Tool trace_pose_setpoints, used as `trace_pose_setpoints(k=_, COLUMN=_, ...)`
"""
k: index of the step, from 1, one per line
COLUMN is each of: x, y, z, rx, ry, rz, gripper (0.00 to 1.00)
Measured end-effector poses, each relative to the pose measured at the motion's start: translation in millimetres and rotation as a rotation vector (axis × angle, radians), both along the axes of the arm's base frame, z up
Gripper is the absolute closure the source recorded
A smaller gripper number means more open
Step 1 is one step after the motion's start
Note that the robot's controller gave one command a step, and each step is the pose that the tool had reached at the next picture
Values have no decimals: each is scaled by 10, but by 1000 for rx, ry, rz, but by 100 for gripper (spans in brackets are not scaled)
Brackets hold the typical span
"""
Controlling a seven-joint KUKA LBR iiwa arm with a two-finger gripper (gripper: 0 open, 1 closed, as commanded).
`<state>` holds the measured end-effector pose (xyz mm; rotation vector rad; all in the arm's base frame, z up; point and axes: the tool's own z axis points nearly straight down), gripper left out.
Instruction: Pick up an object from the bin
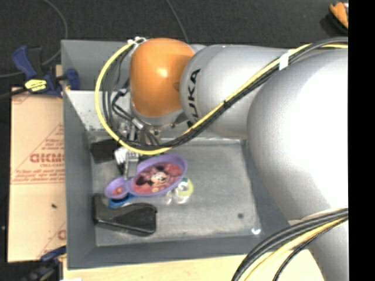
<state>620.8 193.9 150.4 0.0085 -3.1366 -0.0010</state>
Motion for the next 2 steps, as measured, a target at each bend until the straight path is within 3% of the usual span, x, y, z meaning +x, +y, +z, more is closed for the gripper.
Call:
trace_pose_setpoints(k=1, x=19, y=-10, z=56, rx=2, ry=-8, rz=-6, gripper=0)
trace_pose_setpoints(k=2, x=256, y=-781, z=-747, rx=3, ry=-9, rz=117, gripper=0)
